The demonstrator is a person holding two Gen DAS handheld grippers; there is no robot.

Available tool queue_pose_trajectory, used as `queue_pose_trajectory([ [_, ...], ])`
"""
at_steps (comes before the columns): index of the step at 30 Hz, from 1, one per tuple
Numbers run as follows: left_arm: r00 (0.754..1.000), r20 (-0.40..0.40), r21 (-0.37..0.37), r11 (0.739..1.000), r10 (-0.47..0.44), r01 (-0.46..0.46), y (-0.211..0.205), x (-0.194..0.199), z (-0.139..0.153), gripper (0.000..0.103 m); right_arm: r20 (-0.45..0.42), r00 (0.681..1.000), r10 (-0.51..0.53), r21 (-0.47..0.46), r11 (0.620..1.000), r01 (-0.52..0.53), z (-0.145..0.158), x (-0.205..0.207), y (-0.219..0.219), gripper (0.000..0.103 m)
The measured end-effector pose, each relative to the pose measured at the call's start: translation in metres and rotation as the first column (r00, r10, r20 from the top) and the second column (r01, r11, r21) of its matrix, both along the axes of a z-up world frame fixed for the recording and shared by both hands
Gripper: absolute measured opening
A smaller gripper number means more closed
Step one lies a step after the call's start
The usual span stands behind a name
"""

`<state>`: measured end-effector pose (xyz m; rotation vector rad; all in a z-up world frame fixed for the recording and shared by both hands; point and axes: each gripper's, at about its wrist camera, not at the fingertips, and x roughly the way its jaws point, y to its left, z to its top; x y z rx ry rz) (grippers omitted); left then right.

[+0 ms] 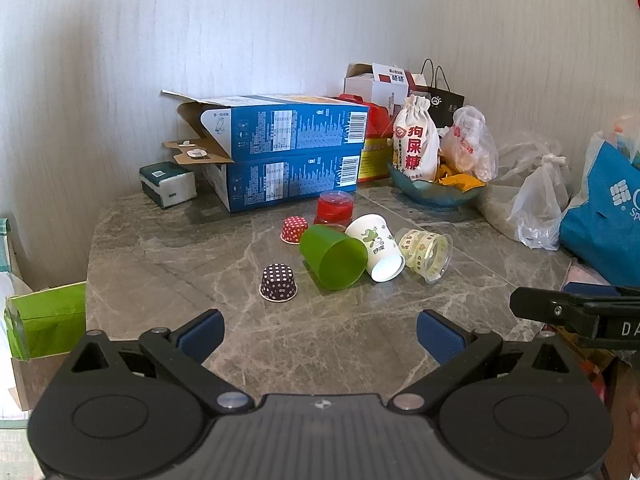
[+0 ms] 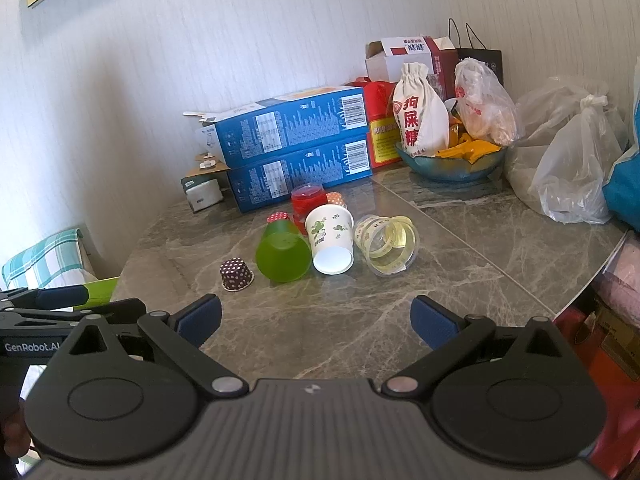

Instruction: Flip cup upright

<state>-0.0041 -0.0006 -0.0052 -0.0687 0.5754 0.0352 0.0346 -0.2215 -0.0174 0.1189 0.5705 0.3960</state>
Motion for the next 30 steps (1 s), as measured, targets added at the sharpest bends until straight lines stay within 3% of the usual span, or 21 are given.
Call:
queue_pose_trajectory([
  [30, 1.000, 0.000, -0.009, 1.000, -0.004, 0.004, 0.0008, 0.0009, -0.0019, 0.103, 0.001, 1.000, -0.006, 0.005, 1.000, 0.006, -0.0002, 0.0010, 0.0002, 0.102],
])
